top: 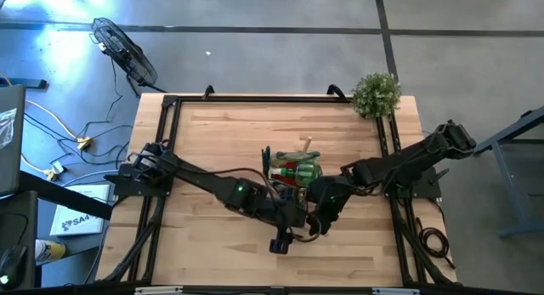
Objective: Pick & Place Garden tools in Gardening bag
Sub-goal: Put the brown trowel into the gardening bag
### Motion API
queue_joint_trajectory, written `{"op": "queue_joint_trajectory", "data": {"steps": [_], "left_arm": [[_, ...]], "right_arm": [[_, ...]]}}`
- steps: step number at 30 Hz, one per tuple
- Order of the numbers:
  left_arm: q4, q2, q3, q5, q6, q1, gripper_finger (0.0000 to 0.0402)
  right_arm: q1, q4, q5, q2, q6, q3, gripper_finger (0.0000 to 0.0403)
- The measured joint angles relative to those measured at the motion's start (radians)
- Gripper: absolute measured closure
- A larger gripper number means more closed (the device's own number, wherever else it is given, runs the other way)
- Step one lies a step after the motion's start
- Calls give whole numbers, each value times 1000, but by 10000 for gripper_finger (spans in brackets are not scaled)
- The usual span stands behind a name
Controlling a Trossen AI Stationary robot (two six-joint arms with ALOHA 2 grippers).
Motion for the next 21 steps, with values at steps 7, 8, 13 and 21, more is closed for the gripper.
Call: {"op": "queue_joint_trajectory", "data": {"steps": [7,8,13,21], "left_arm": [[5,5,0,9,-6,10,142],[12,9,0,11,-7,10,142],[44,36,0,52,-2,11,142],[35,38,0,60,18,16,142]], "right_arm": [[1,2,0,0,-26,0,344],[1,2,1,0,-26,0,344],[-4,-1,4,0,-28,-1,344],[-5,-1,3,1,-30,-3,344]]}}
